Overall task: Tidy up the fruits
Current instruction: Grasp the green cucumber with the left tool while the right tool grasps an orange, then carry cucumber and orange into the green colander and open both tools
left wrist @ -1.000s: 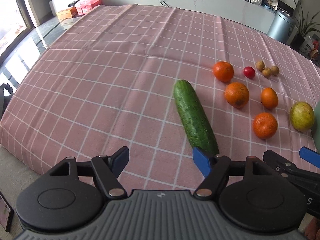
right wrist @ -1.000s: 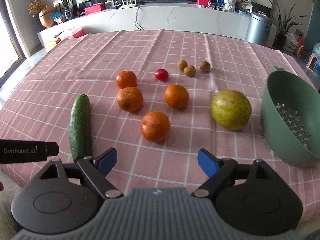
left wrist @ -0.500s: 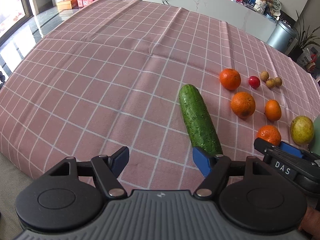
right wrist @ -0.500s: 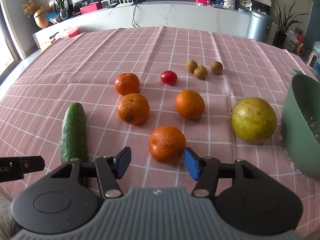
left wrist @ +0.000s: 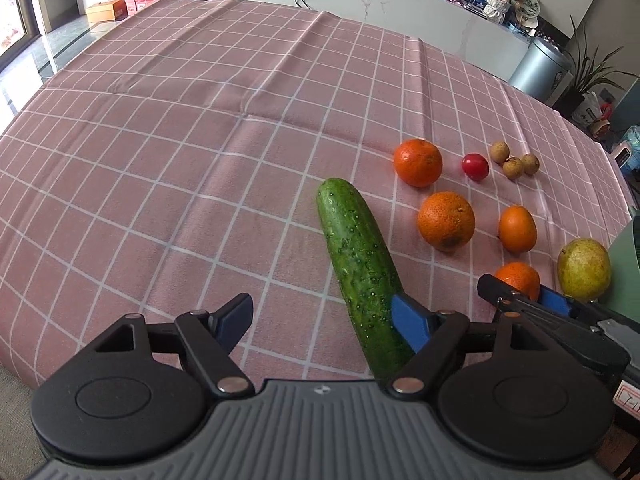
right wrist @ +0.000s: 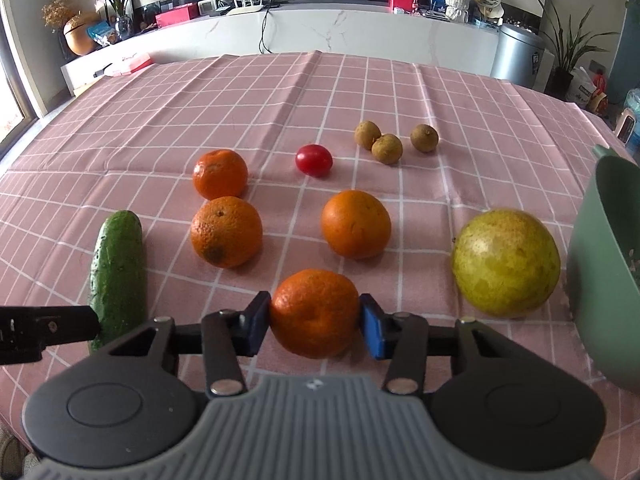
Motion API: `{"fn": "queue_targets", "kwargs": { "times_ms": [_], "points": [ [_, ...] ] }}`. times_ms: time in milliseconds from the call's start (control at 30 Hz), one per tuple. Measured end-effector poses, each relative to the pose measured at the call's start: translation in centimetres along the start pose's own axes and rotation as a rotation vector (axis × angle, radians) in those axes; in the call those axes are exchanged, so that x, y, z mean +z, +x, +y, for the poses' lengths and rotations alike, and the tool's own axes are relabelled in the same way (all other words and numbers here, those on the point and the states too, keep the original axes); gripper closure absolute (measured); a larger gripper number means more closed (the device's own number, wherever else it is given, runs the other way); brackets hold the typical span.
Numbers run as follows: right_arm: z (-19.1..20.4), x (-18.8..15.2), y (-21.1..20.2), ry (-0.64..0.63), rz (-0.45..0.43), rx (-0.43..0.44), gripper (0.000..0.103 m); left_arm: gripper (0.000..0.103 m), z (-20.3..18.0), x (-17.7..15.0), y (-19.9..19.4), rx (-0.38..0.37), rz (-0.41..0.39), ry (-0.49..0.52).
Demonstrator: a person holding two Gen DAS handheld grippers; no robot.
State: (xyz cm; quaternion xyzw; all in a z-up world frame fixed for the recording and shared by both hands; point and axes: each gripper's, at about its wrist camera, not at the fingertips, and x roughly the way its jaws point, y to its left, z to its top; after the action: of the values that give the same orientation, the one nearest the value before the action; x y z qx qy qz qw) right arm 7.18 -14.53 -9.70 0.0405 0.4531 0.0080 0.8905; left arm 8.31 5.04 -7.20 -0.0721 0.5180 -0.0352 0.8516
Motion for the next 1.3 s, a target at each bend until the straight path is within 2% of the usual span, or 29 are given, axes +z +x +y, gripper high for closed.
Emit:
{"fn": "queue_targets", "kwargs": {
  "times_ms": [233,333,400,500,600,667,800,900,1100,1300],
  "points": [
    [-1.1,-0.2,-0.2,0.030,-0.003,0.045,0.059,0.010,-1.2,0.6,2.3,-0.091,0.039,-0.026],
    [-1.7,-0.5,-0.3,0.034,-0.011,0.060,0.058,0.010,-2.2,0.9,3.3,-0.097,0.060,-0.036],
    [-2.1,-0.7,-0.5,0.037,-0.015,0.077,0.058,0.009,-3.1,0.9,3.7,-0.072,0.054,-0.018],
    [-2.6,-0.9,-0.6,0.035,-0.025,0.100,0.058,0.018,-4.3,0.8,3.9,-0.046,0.037,0.021],
    [-2.9,-0.9,-0.7,0.028,-0.035,0.110,0.058,0.032,-5.1,0.8,4.0,-0.039,0.016,0.053],
    [-3.1,-0.9,-0.8,0.028,-0.044,0.111,0.058,0.050,-5.7,0.7,4.1,-0.039,0.004,0.072],
    [-3.6,-0.8,-0.9,0.032,-0.052,0.124,0.058,0.052,-6.5,0.7,4.2,-0.005,-0.008,0.076],
    [-4.0,-0.9,-1.0,0.035,-0.052,0.138,0.058,0.054,-6.1,0.6,4.0,-0.011,-0.011,0.051],
    [-4.6,-0.9,-1.3,0.036,-0.037,0.162,0.059,0.058,-6.6,0.4,2.9,-0.028,-0.008,0.084],
    [-5.4,-1.6,-2.3,0.036,-0.031,0.140,0.059,0.059,-6.6,-0.4,1.6,-0.050,-0.005,0.100]
  ]
}}
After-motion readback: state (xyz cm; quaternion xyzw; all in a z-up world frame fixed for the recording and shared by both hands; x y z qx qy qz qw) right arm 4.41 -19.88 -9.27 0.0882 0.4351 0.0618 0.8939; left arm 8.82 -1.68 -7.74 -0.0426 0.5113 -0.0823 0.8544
